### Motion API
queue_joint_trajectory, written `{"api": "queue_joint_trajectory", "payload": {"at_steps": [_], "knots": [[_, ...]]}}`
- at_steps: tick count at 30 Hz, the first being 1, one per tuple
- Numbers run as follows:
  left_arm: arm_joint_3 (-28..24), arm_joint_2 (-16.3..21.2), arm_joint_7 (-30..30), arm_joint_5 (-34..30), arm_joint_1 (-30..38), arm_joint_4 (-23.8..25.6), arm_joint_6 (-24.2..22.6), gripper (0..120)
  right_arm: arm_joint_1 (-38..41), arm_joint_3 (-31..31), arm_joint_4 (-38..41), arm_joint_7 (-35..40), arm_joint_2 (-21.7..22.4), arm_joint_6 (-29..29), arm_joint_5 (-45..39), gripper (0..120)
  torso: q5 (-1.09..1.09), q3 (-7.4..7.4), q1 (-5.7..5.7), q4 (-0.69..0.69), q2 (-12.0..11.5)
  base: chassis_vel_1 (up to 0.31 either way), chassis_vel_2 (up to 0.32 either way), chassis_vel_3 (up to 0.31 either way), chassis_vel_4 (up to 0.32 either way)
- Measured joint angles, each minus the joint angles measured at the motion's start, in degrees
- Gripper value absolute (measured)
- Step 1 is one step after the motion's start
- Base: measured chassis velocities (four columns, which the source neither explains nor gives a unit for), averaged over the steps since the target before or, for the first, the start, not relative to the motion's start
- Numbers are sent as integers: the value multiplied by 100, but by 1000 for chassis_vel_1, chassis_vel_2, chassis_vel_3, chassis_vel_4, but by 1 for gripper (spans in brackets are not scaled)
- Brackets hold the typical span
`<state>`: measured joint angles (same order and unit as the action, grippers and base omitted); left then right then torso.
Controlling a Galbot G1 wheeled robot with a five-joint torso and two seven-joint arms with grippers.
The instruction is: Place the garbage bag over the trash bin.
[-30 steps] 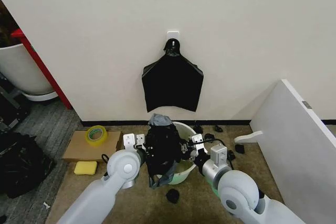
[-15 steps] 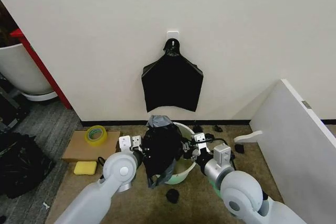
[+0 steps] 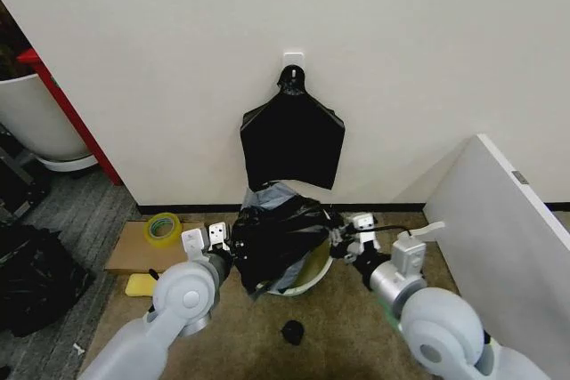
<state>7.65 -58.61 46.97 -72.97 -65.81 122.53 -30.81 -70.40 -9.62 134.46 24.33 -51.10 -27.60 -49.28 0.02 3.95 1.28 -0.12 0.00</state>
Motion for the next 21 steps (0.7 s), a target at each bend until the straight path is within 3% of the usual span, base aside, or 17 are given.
{"api": "queue_joint_trajectory", "payload": {"at_steps": [13, 21], "knots": [[864, 58, -107, 48, -776, 434, 572, 1, -273, -235, 79, 123, 385, -119, -95, 0, 0, -1, -1, -4, 0, 0, 0, 0, 0], [1137, 168, -395, 39, -1146, 811, 539, 1, 20, -162, -236, 94, 365, -115, -220, 0, -1, -1, -1, -2, 0, 0, 0, 0, 0]]}}
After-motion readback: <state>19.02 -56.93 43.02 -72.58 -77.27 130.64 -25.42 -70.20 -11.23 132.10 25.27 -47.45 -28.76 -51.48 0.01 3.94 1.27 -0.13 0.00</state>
